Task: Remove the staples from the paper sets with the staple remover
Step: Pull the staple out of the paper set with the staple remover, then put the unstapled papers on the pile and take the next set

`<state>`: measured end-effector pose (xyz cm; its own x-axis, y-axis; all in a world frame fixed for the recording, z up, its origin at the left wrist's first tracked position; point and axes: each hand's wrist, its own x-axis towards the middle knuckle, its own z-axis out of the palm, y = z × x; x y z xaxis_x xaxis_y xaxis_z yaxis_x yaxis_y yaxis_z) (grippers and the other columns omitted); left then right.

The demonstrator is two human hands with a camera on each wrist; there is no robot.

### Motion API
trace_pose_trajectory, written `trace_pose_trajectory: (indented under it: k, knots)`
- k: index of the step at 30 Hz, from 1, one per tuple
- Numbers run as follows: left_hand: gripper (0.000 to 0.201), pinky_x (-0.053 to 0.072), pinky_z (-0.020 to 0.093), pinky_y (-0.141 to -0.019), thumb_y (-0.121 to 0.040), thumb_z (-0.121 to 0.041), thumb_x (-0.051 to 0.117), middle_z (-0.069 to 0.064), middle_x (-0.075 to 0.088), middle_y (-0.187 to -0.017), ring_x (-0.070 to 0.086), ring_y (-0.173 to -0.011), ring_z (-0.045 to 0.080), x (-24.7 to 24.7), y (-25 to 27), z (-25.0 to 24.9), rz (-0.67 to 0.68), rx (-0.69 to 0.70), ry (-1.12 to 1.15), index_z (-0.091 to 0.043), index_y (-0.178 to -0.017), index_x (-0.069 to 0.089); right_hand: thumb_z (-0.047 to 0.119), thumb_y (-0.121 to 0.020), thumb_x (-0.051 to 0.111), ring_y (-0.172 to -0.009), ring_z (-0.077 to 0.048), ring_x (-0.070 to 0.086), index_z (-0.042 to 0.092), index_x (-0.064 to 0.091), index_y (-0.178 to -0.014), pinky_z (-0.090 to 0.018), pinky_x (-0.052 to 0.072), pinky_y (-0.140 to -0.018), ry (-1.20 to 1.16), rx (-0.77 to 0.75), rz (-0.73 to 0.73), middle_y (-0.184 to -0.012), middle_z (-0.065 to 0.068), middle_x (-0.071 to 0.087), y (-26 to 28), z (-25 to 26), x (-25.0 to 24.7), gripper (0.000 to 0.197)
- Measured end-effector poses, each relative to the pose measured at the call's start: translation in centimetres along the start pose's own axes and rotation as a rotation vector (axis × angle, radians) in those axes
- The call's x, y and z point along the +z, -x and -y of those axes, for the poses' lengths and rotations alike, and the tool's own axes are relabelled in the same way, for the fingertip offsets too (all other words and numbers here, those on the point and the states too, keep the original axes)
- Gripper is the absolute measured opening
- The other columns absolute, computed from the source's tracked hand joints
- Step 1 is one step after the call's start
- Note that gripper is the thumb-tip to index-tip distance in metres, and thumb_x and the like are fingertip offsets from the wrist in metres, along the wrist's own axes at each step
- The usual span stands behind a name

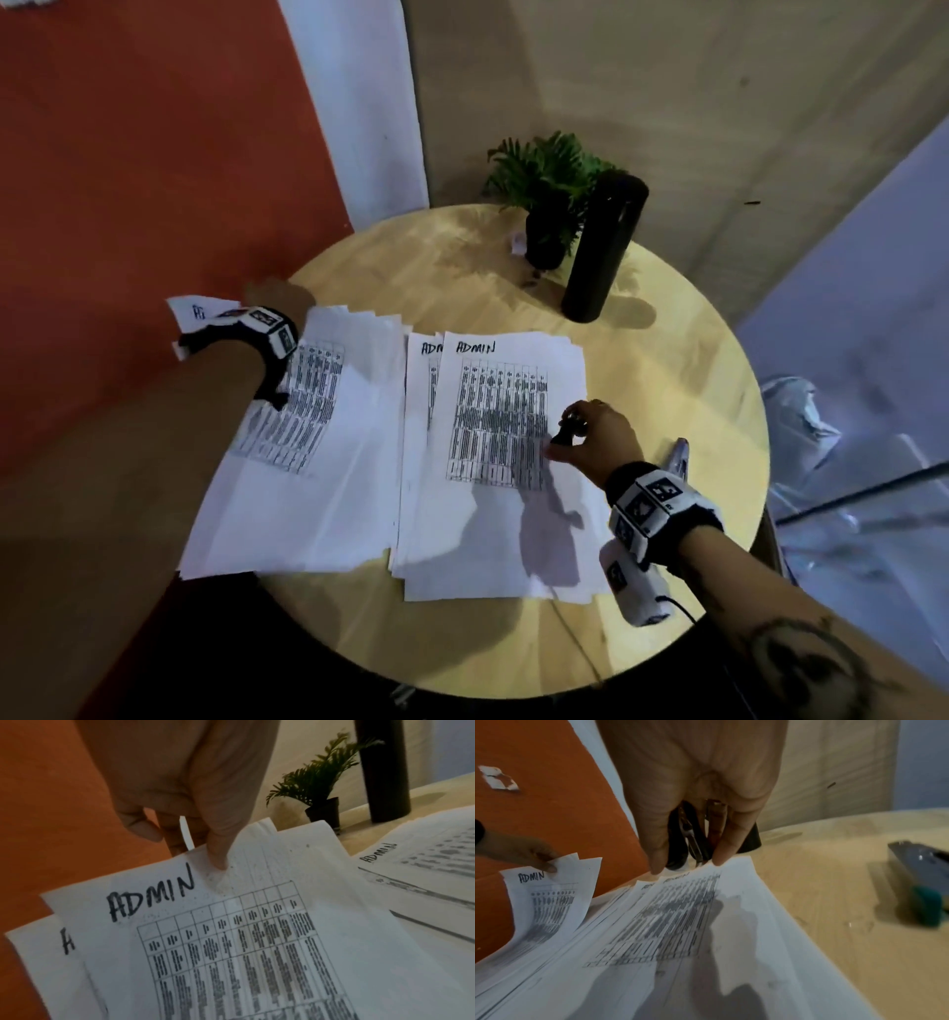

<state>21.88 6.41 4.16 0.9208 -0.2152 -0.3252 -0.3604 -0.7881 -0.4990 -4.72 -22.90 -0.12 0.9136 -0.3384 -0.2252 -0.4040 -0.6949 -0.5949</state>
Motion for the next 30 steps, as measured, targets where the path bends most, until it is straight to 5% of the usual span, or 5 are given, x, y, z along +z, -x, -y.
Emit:
trace_pose_trajectory:
  k: [13, 17, 21, 26, 30]
  knots:
    - [0.033, 0.032, 0.049, -0.103, -0.095, -0.019, 0.05, 0.025, 0.047, -0.133, 0.04, -0.123, 0.042, 2.9, -4.1, -0.8, -0.186, -0.165, 0.442, -0.006, -0.125, 0.051, 0.028, -0.074, 0.074, -0.097, -0.029, 0.058, 0.015, 0.049, -0.102, -0.026, 0.033, -0.066, 0.105, 0.088, 0.3, -0.105, -0.013, 0.063, -0.5, -1.0, 4.3, 0.04]
    - [0.041, 0.032, 0.046, -0.106, -0.094, -0.024, 0.053, 0.021, 0.046, -0.138, 0.04, -0.127, 0.039, 0.0, -3.3, -4.1, -0.206, -0.026, 0.637, -0.009, -0.131, 0.05, 0.034, -0.072, 0.076, -0.097, -0.03, 0.058, 0.016, 0.046, -0.095, -0.026, 0.036, -0.067, 0.183, 0.069, 0.345, -0.105, -0.014, 0.061, -0.8, -0.4, 3.8, 0.042]
    - [0.039, 0.035, 0.029, -0.1, -0.091, -0.025, 0.06, 0.016, 0.052, -0.136, 0.047, -0.126, 0.03, -0.4, -1.1, -11.0, -0.042, 0.11, 0.818, -0.006, -0.125, 0.057, 0.037, -0.071, 0.077, -0.098, -0.03, 0.058, 0.016, 0.046, -0.092, -0.029, 0.04, -0.069, 0.216, 0.075, 0.381, -0.108, -0.014, 0.059, -1.1, 0.3, 3.5, 0.043]
    - [0.073, 0.038, 0.031, -0.1, -0.086, -0.027, 0.069, 0.015, 0.038, -0.148, 0.042, -0.132, 0.03, 0.8, 0.2, -17.2, 0.188, -0.048, 1.121, -0.002, -0.143, 0.032, 0.036, -0.07, 0.077, -0.098, -0.03, 0.058, 0.013, 0.05, -0.098, -0.027, 0.037, -0.068, 0.172, 0.084, 0.376, -0.108, -0.014, 0.059, -1.0, 0.1, 3.4, 0.045]
    - [0.076, 0.043, 0.033, -0.097, -0.078, -0.027, 0.076, 0.014, 0.045, -0.143, 0.05, -0.125, 0.03, 1.9, -0.1, -18.1, 0.245, -0.126, 1.266, -0.002, -0.139, 0.038, 0.037, -0.069, 0.078, -0.097, -0.03, 0.058, 0.015, 0.05, -0.096, -0.027, 0.038, -0.068, 0.131, 0.055, 0.357, -0.106, -0.014, 0.061, -0.7, -0.6, 3.6, 0.044]
